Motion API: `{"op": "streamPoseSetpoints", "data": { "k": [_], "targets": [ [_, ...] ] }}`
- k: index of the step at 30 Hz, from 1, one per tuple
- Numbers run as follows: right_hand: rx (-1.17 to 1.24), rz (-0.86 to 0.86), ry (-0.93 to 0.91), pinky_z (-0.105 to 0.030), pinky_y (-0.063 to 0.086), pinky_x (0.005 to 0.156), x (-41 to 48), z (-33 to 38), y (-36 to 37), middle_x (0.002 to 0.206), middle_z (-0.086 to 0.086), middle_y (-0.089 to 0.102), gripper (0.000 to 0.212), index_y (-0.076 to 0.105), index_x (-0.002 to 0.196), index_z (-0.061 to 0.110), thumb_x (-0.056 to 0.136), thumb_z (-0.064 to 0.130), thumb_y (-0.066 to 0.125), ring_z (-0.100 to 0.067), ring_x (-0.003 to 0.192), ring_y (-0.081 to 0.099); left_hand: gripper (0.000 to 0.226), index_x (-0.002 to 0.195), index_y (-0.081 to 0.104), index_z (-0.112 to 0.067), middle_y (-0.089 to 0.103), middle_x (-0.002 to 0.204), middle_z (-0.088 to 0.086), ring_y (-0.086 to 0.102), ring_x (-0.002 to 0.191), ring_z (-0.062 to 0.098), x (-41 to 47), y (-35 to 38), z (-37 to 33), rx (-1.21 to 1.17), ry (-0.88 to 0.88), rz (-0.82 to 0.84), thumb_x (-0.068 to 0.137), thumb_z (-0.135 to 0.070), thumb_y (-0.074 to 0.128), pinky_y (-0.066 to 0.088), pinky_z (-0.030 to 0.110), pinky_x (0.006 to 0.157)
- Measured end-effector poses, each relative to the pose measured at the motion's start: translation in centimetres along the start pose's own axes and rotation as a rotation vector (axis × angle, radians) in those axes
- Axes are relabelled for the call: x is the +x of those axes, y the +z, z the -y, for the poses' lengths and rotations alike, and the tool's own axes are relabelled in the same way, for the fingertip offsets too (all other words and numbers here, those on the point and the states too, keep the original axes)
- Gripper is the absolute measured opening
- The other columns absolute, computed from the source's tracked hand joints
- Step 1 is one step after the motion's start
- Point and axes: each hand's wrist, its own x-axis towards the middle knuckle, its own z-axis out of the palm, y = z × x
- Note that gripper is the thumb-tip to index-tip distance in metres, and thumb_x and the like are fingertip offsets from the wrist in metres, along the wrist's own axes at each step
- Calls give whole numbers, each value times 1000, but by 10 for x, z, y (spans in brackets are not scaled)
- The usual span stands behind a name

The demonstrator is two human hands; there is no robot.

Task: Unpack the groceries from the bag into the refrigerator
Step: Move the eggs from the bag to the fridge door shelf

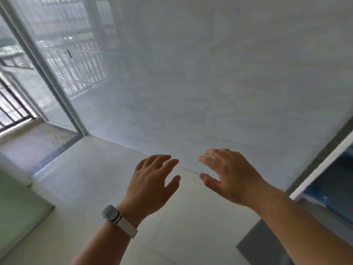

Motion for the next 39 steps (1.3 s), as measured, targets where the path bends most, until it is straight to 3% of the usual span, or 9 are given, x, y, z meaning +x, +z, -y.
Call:
{"op": "streamPoseSetpoints", "data": {
  "k": [9,13,22,33,39],
  "targets": [
    [-15,47,-336,-41,47,90,82,155,30,128,0,61,53,58,127,28,90,59,36,-25,116,58,51,134,56,-32,63,134,-5,58,123,23,-108,-54,119,103,-361,-61,91,-57,43,46,42,101],
    [1,77,-486,-38,37,100,111,210,37,140,3,53,62,51,136,31,88,63,28,-22,128,48,50,131,59,-29,63,131,-3,59,121,25,-149,-72,150,129,-494,-117,90,-55,46,47,43,98],
    [41,153,-864,-34,34,103,177,339,79,144,6,47,64,44,141,33,89,65,24,-17,132,42,51,130,61,-25,63,132,0,56,124,25,-234,-107,216,253,-839,-139,90,-52,46,45,46,102],
    [107,249,-1163,-34,33,106,302,441,112,145,5,47,63,44,141,31,90,64,26,-18,133,42,51,130,59,-24,61,131,0,57,122,23,-233,-122,305,387,-1137,-108,88,-51,46,47,46,99],
    [161,277,-1348,-37,31,109,348,501,120,148,6,44,70,41,143,34,87,68,17,-18,136,37,50,131,57,-26,60,132,-1,54,124,22,-235,-138,326,475,-1306,-97,91,-52,44,45,46,101]
  ]
}}
